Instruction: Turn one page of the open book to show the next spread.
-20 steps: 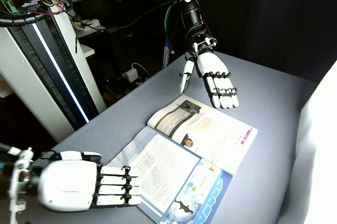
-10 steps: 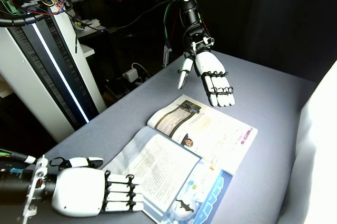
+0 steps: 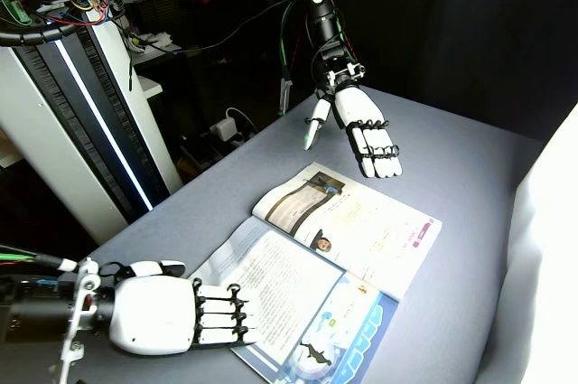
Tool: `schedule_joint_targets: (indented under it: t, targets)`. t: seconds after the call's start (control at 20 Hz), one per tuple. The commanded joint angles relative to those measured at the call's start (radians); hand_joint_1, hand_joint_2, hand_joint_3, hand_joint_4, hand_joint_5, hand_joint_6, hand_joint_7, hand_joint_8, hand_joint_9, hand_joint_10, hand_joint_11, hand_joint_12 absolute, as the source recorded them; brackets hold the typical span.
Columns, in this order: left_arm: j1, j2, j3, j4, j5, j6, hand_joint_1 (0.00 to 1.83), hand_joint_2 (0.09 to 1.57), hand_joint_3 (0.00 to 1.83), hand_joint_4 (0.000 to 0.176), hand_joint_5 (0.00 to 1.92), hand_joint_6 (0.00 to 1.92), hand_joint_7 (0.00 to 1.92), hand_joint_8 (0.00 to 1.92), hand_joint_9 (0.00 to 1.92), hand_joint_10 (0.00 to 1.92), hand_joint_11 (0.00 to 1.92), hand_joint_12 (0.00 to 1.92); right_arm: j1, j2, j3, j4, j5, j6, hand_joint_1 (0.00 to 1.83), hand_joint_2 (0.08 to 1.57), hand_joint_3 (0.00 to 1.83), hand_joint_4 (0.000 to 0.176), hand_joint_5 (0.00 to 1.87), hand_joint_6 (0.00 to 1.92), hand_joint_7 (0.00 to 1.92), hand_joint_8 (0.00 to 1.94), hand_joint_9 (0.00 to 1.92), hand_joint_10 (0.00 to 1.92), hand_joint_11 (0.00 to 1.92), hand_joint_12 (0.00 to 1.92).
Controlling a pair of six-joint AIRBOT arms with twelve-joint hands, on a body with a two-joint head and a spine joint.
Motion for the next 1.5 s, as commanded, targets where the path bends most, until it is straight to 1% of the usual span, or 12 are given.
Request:
schedule_joint_targets:
  t: [0.0,0.25,0.35,0.45,0.5,0.55,0.8,0.9,1.0,1.1,1.15,1.45]
  targets:
    - [-0.001,0.010,-0.002,-0.032,-0.126,0.000,0.03,1.08,0.00,0.042,0.00,0.00,0.00,0.00,0.00,0.00,0.00,0.00,0.009,-0.006,0.006,0.016,0.061,0.007,0.00,1.09,0.00,0.000,0.00,0.00,0.00,0.00,0.00,0.00,0.00,0.00]
    - [0.034,0.011,-0.009,-0.058,-0.144,0.000,0.00,1.07,0.00,0.039,0.00,0.00,0.00,0.00,0.00,0.00,0.00,0.00,0.009,-0.075,0.056,0.052,0.098,0.007,0.00,1.09,0.00,0.000,0.00,0.00,0.00,0.00,0.00,0.00,0.00,0.00]
    - [0.056,0.010,-0.013,-0.074,-0.150,0.000,0.00,1.09,0.00,0.086,0.00,0.00,0.00,0.00,0.00,0.00,0.00,0.00,0.016,-0.116,0.088,0.078,0.136,0.006,0.00,1.09,0.00,0.000,0.00,0.00,0.00,0.00,0.00,0.00,0.00,0.00]
    - [0.075,0.006,-0.015,-0.086,-0.154,0.000,0.00,1.10,0.00,0.101,0.00,0.00,0.00,0.00,0.00,0.00,0.00,0.00,0.041,-0.152,0.113,0.106,0.165,-0.016,0.00,1.11,0.00,0.000,0.00,0.00,0.00,0.00,0.00,0.00,0.00,0.00]
    - [0.080,0.003,-0.015,-0.088,-0.153,0.000,0.00,1.10,0.00,0.098,0.00,0.00,0.00,0.00,0.00,0.00,0.00,0.00,0.051,-0.164,0.120,0.118,0.177,-0.027,0.00,1.12,0.00,0.000,0.00,0.00,0.00,0.00,0.00,0.00,0.00,0.00]
    - [0.083,0.000,-0.015,-0.089,-0.151,0.000,0.00,1.12,0.00,0.081,0.00,0.00,0.00,0.00,0.00,0.00,0.00,0.00,0.062,-0.179,0.130,0.132,0.192,-0.038,0.00,1.11,0.00,0.000,0.00,0.00,0.00,0.00,0.00,0.00,0.00,0.00]
    - [0.095,-0.022,-0.006,-0.094,-0.137,-0.004,0.00,1.32,0.08,0.071,0.08,0.04,0.00,0.00,0.00,0.00,0.00,0.00,0.143,-0.259,0.174,0.157,0.272,-0.072,0.00,1.12,0.00,0.000,0.00,0.00,0.00,0.00,0.00,0.00,0.00,0.00]
    - [0.096,-0.030,0.000,-0.095,-0.138,-0.008,0.00,1.30,0.01,0.048,0.06,0.02,0.00,0.00,0.00,0.00,0.00,0.00,0.184,-0.291,0.180,0.131,0.296,-0.073,0.00,1.14,0.00,0.000,0.00,0.00,0.00,0.00,0.00,0.00,0.00,0.00]
    - [0.096,-0.035,0.006,-0.095,-0.138,-0.011,0.00,1.26,0.00,0.004,0.00,0.00,0.00,0.00,0.00,0.00,0.00,0.00,0.206,-0.330,0.196,0.130,0.339,-0.072,0.00,1.11,0.00,0.000,0.00,0.00,0.00,0.00,0.00,0.00,0.00,0.00]
    - [0.096,-0.038,0.011,-0.092,-0.138,-0.013,0.00,1.37,0.01,0.000,0.00,0.00,0.00,0.00,0.00,0.00,0.00,0.00,0.234,-0.366,0.203,0.116,0.377,-0.072,0.00,1.09,0.00,0.000,0.00,0.00,0.00,0.00,0.00,0.00,0.00,0.00]
    - [0.096,-0.039,0.013,-0.092,-0.138,-0.013,0.11,1.47,0.04,0.094,0.00,0.00,0.00,0.00,0.00,0.00,0.00,0.00,0.245,-0.378,0.203,0.110,0.395,-0.072,0.00,1.08,0.00,0.000,0.00,0.00,0.00,0.00,0.00,0.00,0.00,0.00]
    - [0.095,-0.048,0.024,-0.095,-0.145,-0.016,0.00,1.43,0.00,0.101,0.00,0.00,0.00,0.00,0.00,0.00,0.00,0.00,0.312,-0.406,0.179,0.077,0.541,-0.044,0.00,1.08,0.00,0.000,0.00,0.00,0.00,0.00,0.00,0.00,0.00,0.00]
